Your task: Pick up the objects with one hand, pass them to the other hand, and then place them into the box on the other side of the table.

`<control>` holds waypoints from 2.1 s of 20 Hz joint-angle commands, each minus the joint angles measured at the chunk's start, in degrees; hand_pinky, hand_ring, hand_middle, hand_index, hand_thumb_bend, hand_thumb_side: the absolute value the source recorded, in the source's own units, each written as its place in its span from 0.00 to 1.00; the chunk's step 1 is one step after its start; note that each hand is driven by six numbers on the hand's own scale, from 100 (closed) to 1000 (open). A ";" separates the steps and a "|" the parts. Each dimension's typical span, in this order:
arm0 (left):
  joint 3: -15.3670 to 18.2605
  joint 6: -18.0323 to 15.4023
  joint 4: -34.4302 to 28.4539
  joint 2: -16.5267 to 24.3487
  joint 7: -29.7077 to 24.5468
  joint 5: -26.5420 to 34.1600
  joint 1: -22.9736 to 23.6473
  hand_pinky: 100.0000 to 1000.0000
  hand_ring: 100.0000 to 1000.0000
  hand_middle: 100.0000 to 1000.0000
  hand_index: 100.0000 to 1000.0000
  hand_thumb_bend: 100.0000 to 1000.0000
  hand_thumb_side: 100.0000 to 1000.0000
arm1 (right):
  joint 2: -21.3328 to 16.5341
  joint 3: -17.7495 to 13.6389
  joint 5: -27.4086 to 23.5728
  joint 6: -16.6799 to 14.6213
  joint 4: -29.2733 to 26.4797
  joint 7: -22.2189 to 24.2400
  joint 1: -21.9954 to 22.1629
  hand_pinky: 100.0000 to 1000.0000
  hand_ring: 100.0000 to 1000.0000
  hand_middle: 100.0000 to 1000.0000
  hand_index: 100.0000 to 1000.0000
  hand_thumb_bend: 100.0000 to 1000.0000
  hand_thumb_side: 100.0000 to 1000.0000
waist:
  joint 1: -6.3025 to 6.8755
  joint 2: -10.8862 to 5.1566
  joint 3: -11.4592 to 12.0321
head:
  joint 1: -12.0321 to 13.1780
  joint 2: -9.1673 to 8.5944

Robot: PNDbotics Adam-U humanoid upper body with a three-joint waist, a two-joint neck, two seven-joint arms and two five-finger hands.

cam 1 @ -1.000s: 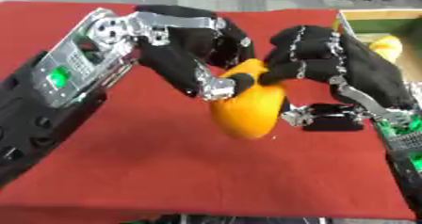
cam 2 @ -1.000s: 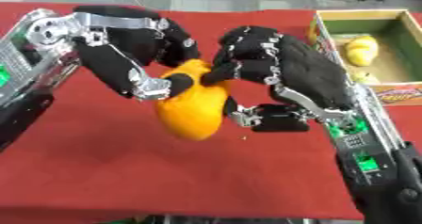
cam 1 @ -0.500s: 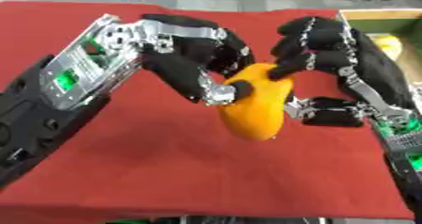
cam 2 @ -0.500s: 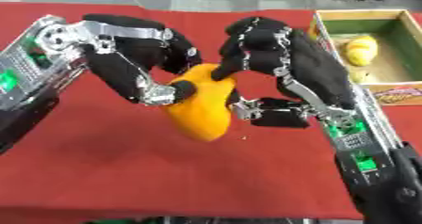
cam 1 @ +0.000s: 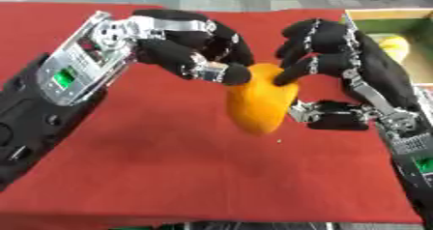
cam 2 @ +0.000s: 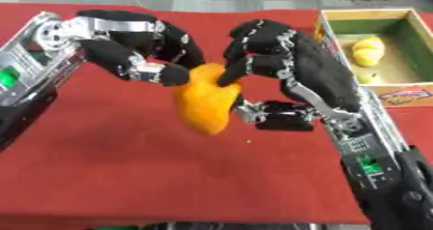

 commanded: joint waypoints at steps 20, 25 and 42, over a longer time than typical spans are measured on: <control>23.32 -4.95 -3.74 2.79 18.86 5.16 21.68 0.87 0.69 0.59 0.72 0.40 0.65 | -17.78 -8.99 -8.79 10.43 3.41 -6.69 -5.98 0.71 0.57 0.44 0.18 0.00 0.00 | 0.58 -2.14 2.83 | -8.99 -0.14; 27.47 -4.69 -6.08 -2.28 24.47 4.08 28.01 0.87 0.69 0.58 0.71 0.35 0.65 | -24.72 -13.15 -10.86 14.74 11.21 -9.19 -7.49 0.71 0.57 0.44 0.19 0.00 0.00 | 0.32 -1.82 3.81 | -14.05 -0.14; 32.18 -9.89 -14.95 -15.01 33.22 -0.26 32.80 0.87 0.68 0.58 0.71 0.30 0.63 | -26.15 -22.33 2.96 15.36 66.33 -9.31 -16.54 0.77 0.70 0.60 0.74 0.00 0.11 | 0.01 -1.95 6.20 | -20.20 -0.14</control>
